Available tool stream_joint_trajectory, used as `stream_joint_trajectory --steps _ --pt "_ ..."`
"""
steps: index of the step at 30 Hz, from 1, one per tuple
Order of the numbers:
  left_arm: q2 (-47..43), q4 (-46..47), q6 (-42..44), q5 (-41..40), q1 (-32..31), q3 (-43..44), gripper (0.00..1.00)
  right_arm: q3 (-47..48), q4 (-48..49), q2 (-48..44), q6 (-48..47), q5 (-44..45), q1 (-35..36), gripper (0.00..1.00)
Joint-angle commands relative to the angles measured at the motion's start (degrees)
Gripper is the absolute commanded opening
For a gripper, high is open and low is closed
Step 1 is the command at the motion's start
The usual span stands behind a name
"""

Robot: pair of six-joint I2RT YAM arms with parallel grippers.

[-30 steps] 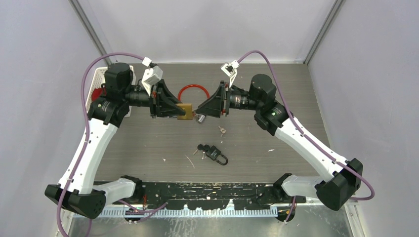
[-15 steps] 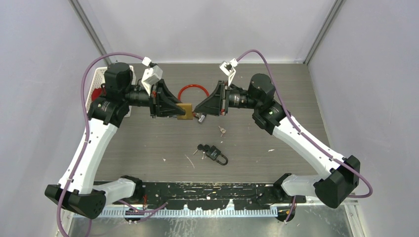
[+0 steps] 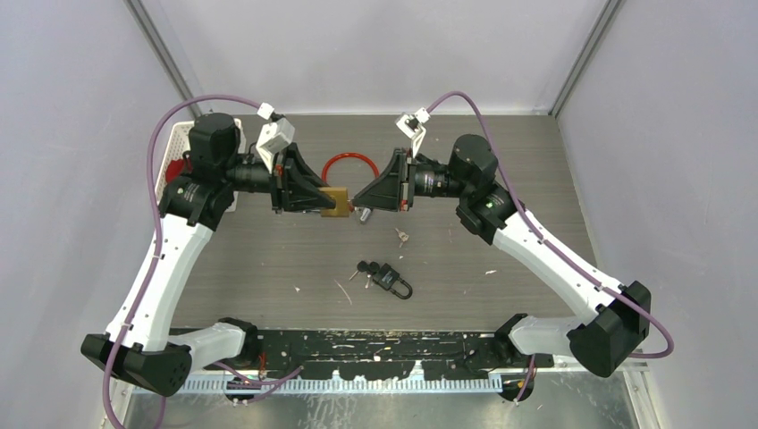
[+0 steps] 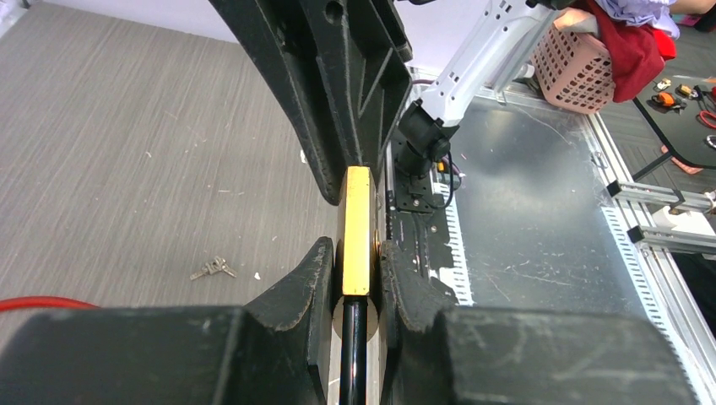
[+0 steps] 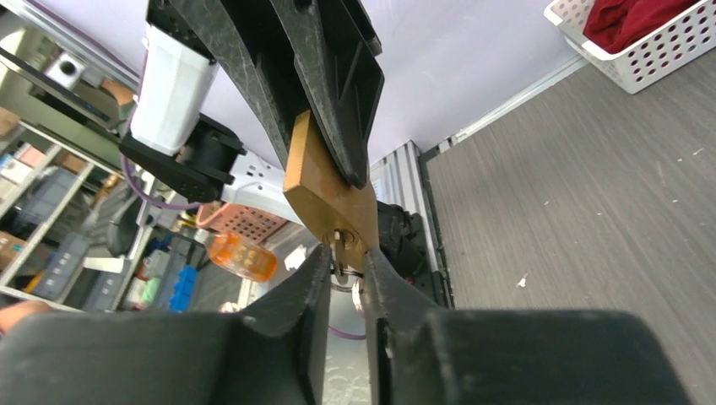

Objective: Unlock with the key
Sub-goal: Unlock the lock.

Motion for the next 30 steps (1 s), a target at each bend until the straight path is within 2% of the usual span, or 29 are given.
stream_joint_trajectory --steps 1,3,4,11,22,30 --pt "-1.68 5.68 -0.66 2.61 -0.12 2.63 0.0 -0.67 4.83 -1.58 2.14 -1.3 0.06 0.14" --pt "-1.73 5.68 -0.47 2.32 -0.13 2.51 0.0 -1.07 5.98 -1.5 3.32 -0.5 0.08 0.04" --pt "-1.81 5.67 -0.15 2.06 -0.12 2.54 0.0 -1.25 6.76 -1.33 4.74 -0.34 0.05 0.01" --pt "-2.45 4.22 7.51 -2.92 -0.12 3.6 0.0 -1.87 10.21 0.24 11.78 0.92 0.75 0.01" --pt "-2.29 -7.29 34.24 -10.45 -1.08 8.42 0.0 -7.14 17.19 1.83 25.69 5.82 1.45 0.01" --pt "-3.5 -14.69 52.73 -16.61 -4.45 8.92 0.0 -6.95 19.99 3.19 30.17 6.91 2.38 0.01"
